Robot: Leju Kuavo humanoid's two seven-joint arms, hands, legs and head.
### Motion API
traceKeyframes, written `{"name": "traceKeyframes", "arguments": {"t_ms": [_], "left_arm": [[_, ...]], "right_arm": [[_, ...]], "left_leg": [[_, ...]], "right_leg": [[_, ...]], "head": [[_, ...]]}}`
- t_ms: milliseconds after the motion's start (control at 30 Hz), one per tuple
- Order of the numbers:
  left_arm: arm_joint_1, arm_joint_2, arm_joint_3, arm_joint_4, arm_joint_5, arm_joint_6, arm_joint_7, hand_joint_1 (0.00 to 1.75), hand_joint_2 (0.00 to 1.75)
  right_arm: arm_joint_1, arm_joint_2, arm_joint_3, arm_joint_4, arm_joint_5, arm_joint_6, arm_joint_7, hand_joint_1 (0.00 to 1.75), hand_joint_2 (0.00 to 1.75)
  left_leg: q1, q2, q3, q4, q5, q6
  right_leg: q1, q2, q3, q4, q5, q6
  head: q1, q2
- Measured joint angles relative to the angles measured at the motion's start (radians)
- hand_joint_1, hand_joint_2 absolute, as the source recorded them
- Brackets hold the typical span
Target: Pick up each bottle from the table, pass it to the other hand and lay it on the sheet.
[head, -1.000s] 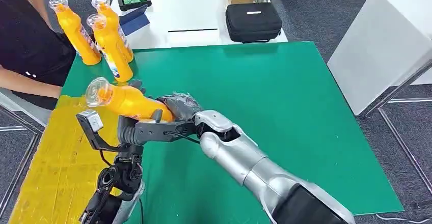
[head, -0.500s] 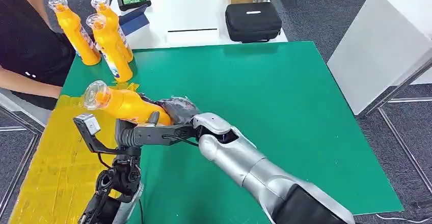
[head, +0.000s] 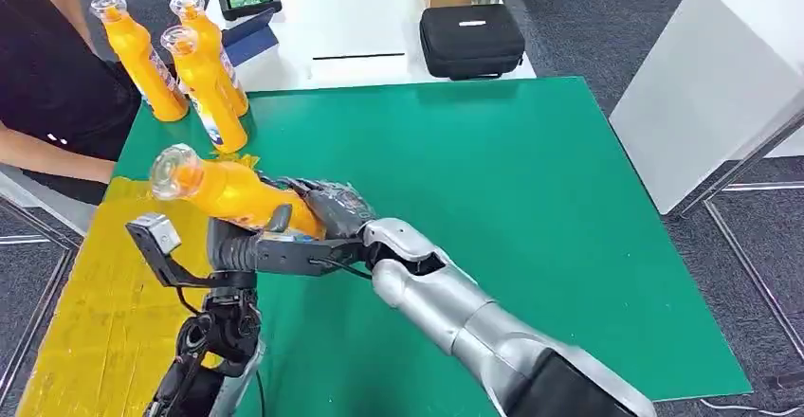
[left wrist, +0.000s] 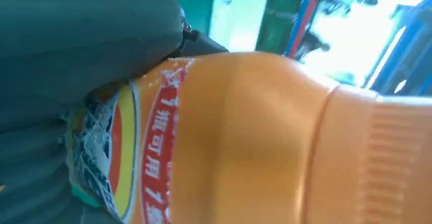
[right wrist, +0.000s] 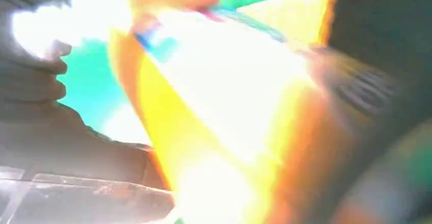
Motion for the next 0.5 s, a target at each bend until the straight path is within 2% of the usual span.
{"name": "traceKeyframes", "arguments": {"t_ms": [100,233,367,500], "left_arm": [[-0.012,0.008,0.034,-0.021,0.000,0.000,-0.003,1.75,1.75],[-0.009,0.017,0.064,-0.036,-0.022,0.027,-0.006,1.75,1.75],[0.037,0.040,0.122,-0.037,-0.102,0.078,-0.026,1.75,1.75],[0.065,0.045,0.186,-0.020,-0.281,0.222,-0.075,1.75,1.75]], "right_arm": [[0.024,-0.026,-0.040,0.012,0.004,-0.001,-0.009,0.00,0.00],[0.049,-0.064,-0.097,-0.012,-0.003,-0.056,-0.028,0.00,0.00],[0.102,-0.169,-0.250,-0.168,-0.010,-0.021,-0.074,0.00,0.00],[0.183,-0.243,-0.409,-0.370,-0.004,0.050,-0.114,0.00,0.00]], "left_leg": [[0.000,-0.001,-0.001,0.000,0.000,0.000],[0.000,-0.001,-0.001,0.000,0.000,0.000],[0.000,-0.003,-0.001,0.000,0.001,0.001],[-0.001,-0.004,-0.002,0.000,0.000,0.001]], "right_leg": [[0.000,-0.002,0.000,0.000,0.000,0.000],[0.000,-0.002,0.000,0.000,0.000,0.000],[-0.001,-0.004,0.001,0.000,0.000,0.000],[-0.001,-0.004,0.000,0.000,0.000,0.000]], "head": [[0.001,0.000],[0.000,0.000],[0.000,0.000],[0.000,0.000]]}}
